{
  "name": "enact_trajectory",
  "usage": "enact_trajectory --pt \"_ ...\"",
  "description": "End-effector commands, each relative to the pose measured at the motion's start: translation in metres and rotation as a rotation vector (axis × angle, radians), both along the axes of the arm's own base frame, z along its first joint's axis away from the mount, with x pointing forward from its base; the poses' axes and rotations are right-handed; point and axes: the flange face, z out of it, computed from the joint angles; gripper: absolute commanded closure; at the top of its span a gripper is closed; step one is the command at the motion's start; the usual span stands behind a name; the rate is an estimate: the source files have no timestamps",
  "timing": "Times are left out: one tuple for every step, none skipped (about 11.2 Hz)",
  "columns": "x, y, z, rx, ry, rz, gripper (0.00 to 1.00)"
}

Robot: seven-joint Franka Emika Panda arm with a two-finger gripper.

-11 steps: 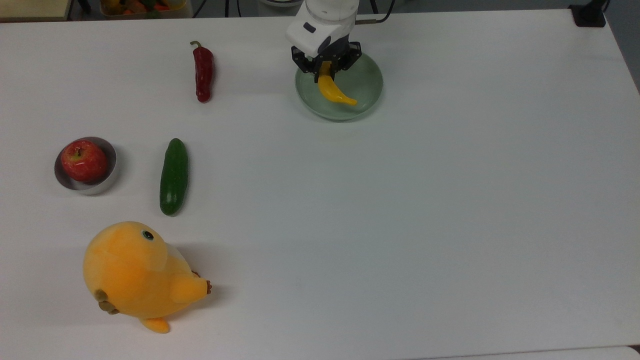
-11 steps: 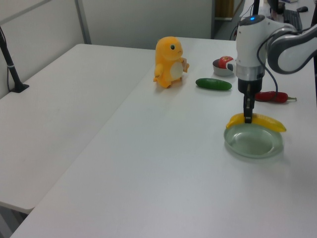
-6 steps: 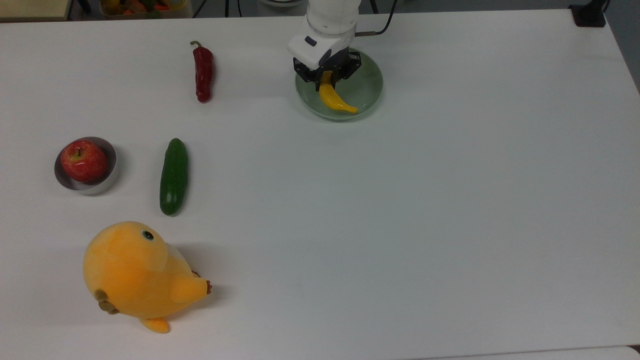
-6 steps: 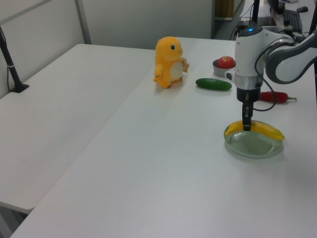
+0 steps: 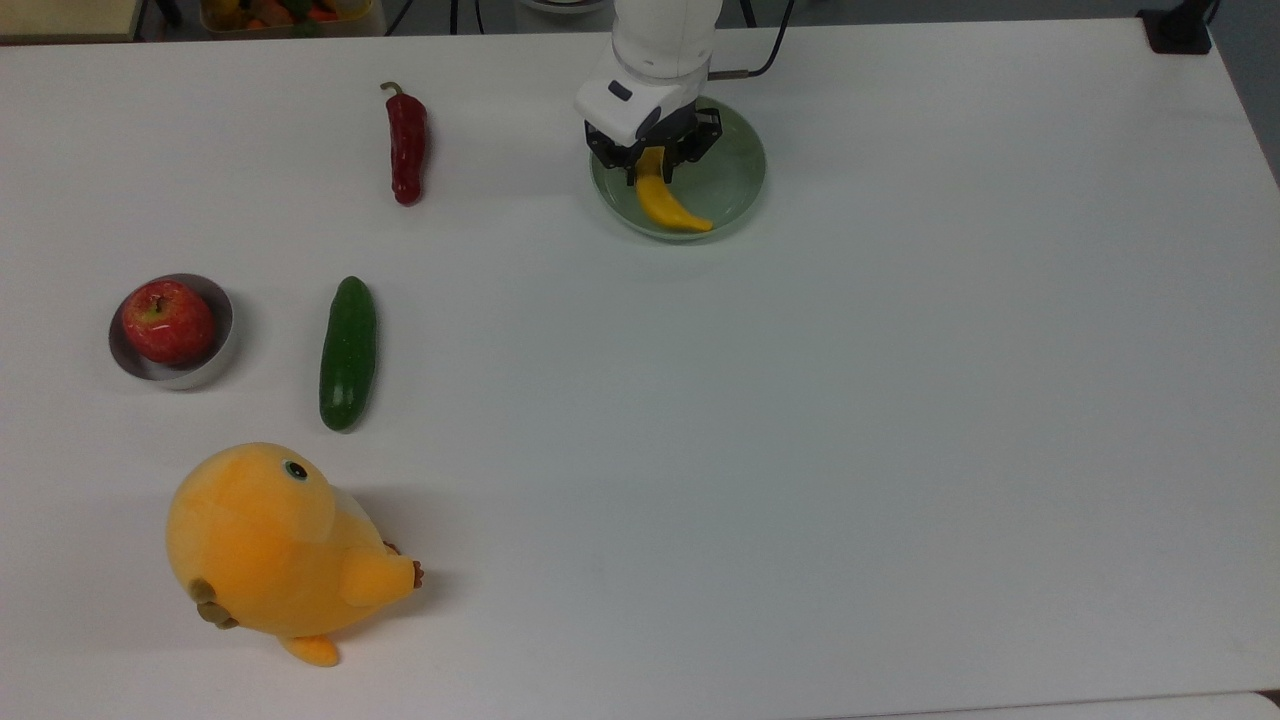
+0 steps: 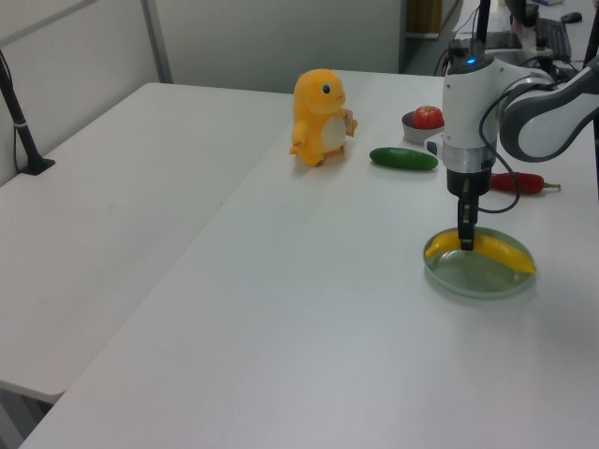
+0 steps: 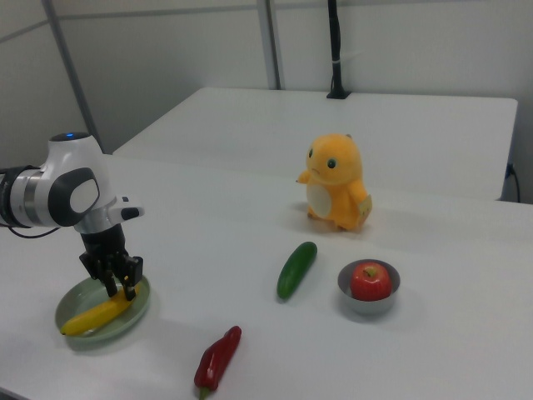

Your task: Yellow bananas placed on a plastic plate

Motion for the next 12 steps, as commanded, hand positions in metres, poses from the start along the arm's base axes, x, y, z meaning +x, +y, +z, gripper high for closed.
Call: enact_trajectory --pt "0.0 -0.001 0.002 0.007 -0.017 -0.09 0.23" --pt "0.0 0.0 0.004 0.006 -0.02 -0.105 0.0" --pt "0.0 0.001 0.007 0.006 -0.025 -0.119 0.0" --pt "0.003 0.002 0.014 0.008 -0.036 -0.139 0.0" --pt "0.009 0.003 0.026 0.002 -0.029 -0.149 0.0" --pt "0.012 0.004 0.037 -0.007 -0.009 -0.151 0.0" --pt "0.021 0.006 0.066 -0.003 -0.026 -0.153 0.0" --pt "0.029 0.008 0.09 -0.001 -0.033 -0.161 0.0" --pt "0.037 0.01 0.118 -0.001 -0.043 -0.185 0.0" --pt "0.043 0.013 0.149 0.002 -0.057 -0.214 0.0" --pt "0.048 0.014 0.182 0.007 -0.072 -0.23 0.0" --pt "0.05 0.012 0.215 0.012 -0.082 -0.244 0.0"
